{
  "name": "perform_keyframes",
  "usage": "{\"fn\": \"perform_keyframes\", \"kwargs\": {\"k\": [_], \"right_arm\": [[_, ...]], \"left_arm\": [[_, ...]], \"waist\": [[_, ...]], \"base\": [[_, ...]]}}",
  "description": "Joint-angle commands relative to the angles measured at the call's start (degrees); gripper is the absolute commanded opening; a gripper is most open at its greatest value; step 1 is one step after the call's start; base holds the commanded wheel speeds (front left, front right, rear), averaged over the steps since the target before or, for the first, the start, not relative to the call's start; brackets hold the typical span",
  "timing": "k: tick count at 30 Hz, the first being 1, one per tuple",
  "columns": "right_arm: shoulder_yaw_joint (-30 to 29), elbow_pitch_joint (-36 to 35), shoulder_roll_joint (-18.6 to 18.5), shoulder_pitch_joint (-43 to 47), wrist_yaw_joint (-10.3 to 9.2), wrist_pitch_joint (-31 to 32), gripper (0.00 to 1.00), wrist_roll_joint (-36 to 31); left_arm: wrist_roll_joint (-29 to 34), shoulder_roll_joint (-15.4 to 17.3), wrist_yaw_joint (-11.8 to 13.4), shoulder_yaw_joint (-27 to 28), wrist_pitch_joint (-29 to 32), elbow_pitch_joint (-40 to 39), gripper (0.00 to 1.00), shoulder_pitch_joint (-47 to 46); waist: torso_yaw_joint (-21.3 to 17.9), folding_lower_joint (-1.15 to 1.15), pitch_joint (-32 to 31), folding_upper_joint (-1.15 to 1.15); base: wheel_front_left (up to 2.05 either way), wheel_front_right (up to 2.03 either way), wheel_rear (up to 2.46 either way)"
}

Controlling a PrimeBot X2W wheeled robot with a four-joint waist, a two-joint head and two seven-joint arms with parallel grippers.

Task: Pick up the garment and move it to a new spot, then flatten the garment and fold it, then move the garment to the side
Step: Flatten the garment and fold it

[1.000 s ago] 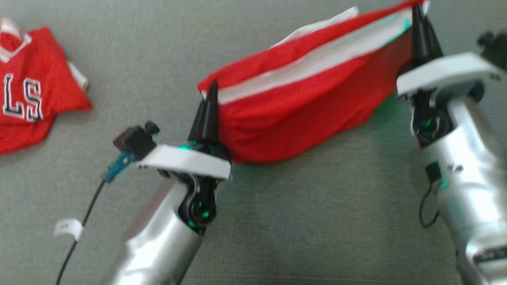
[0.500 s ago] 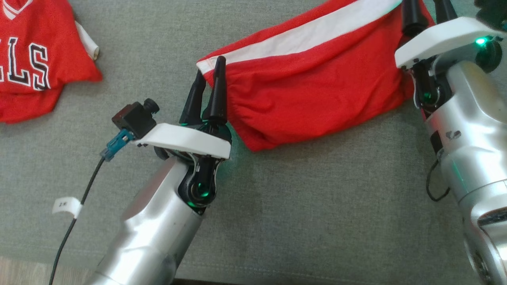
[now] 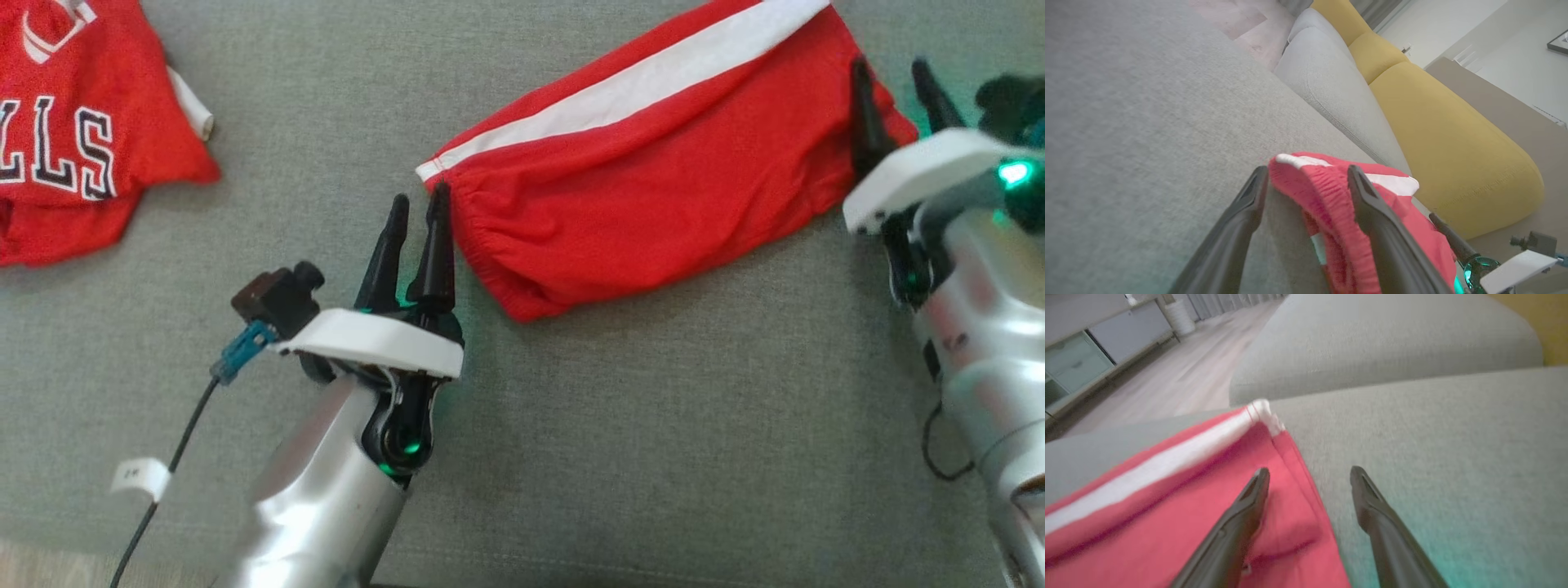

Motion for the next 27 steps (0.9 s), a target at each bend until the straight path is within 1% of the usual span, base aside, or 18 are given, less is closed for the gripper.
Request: {"fn": "perform_keyframes", "kwargs": {"k": [1,3,7,10,11,12,13,16,17,20,25,27], "right_arm": [[0.8,0.3,0.5,0.6,0.20,-0.6,1.00,-1.1],[0.6,2.6,0.7,0.8,0.20,-0.6,1.00,-1.5],[1.7,4.8,1.5,1.5,0.20,0.1,1.00,-1.8],[3.0,5.6,2.2,2.4,0.20,2.2,1.00,-1.2],[3.2,5.8,2.3,2.8,0.20,2.9,0.34,-0.6],[3.3,5.9,2.3,3.2,0.20,3.2,0.00,-0.2],[3.4,6.0,2.3,3.5,0.20,3.4,0.00,0.3],[2.8,5.3,2.3,5.1,0.20,2.0,0.00,2.2],[2.4,4.4,2.4,6.6,0.20,0.9,0.00,3.2],[1.7,2.5,2.8,9.8,0.20,-0.2,0.00,4.8],[0.0,-2.9,3.3,17.3,0.20,-0.6,0.00,7.8],[-1.2,-5.6,3.3,20.7,0.20,-0.6,0.00,8.4]], "left_arm": [[0.0,1.1,0.1,2.3,-0.2,-0.1,1.00,2.7],[0.4,1.1,0.1,2.6,-0.2,-0.5,1.00,3.5],[1.3,1.1,0.1,4.8,-0.2,-1.5,1.00,4.8],[2.8,1.1,0.1,6.5,-0.2,-2.2,1.00,6.0],[3.3,1.1,0.1,7.2,-0.2,-2.3,1.00,6.4],[4.5,1.1,0.1,7.9,-0.2,-2.5,1.00,6.7],[6.4,1.1,0.1,8.4,-0.2,-2.6,1.00,7.0],[9.2,1.1,0.1,10.7,-0.2,-3.1,1.00,8.3],[10.8,1.1,0.1,12.2,-0.2,-3.3,1.00,9.4],[13.7,1.1,0.1,14.2,-0.2,-3.5,1.00,11.1],[19.2,1.1,0.1,17.3,-0.2,-3.3,1.00,15.3],[20.0,1.1,0.1,18.6,-0.2,-3.3,1.00,17.1]], "waist": [[0.3,0.01,-0.3,0.00],[0.6,0.01,-0.4,0.00],[1.1,0.01,-0.8,0.00],[1.3,0.01,-1.2,0.00],[1.3,0.01,-1.5,0.00],[1.3,0.01,-1.7,0.00],[1.3,0.01,-2.0,0.00],[0.8,0.01,-3.2,0.00],[0.2,0.01,-4.4,0.00],[-1.4,0.01,-6.6,0.00],[-4.4,0.01,-11.1,0.00],[-5.4,0.01,-12.7,0.00]], "base": [[0.00,0.00,0.00],[0.00,0.00,0.00],[0.00,0.00,0.00],[0.00,0.00,0.00],[0.00,0.00,0.00],[0.00,0.00,0.00],[0.00,0.00,0.00],[0.00,0.00,0.00],[0.00,0.00,0.00],[0.00,0.00,0.00],[0.00,0.00,0.00],[0.00,0.00,0.00]]}}
